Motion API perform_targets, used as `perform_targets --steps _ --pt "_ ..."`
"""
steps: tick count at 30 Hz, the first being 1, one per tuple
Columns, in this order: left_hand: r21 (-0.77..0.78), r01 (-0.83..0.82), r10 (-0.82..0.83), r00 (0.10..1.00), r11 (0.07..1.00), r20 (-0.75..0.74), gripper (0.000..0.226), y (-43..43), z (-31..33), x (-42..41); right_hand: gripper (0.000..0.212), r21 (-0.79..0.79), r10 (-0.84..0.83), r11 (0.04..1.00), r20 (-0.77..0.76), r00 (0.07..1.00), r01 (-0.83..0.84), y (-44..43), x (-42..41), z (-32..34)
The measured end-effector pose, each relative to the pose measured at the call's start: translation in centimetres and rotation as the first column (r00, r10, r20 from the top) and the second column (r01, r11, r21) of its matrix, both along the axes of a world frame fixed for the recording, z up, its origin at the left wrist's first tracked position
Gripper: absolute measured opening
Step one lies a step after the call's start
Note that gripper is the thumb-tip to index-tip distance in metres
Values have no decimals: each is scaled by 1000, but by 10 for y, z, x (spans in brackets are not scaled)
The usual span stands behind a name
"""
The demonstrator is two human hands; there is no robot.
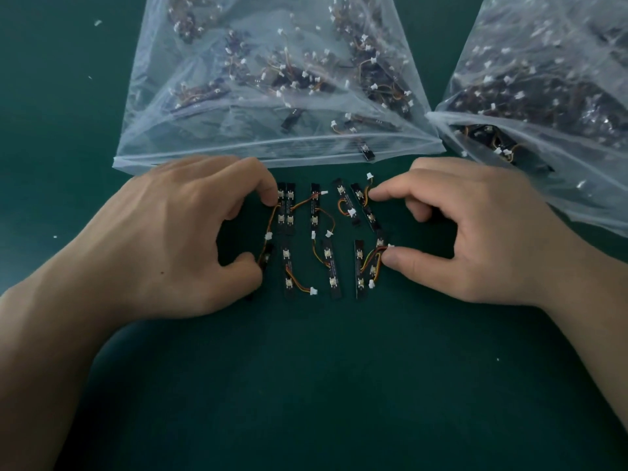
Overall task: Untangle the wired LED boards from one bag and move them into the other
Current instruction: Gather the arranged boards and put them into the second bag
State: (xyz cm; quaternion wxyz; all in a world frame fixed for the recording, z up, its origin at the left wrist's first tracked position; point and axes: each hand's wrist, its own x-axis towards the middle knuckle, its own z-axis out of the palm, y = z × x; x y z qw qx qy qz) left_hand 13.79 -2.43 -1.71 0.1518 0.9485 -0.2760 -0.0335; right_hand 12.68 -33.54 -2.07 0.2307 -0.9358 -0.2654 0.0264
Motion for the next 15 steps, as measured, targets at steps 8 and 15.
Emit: perform_targets --steps 8,15 --pt "-96 -15 20 998 995 58 29 -25 -9 -9 52 -5 24 1000 65 998 -23 7 -1 -5" --pt "-191 -70 88 992 979 89 20 -33 -13 -11 45 23 29 999 74 997 -31 8 0 -7"
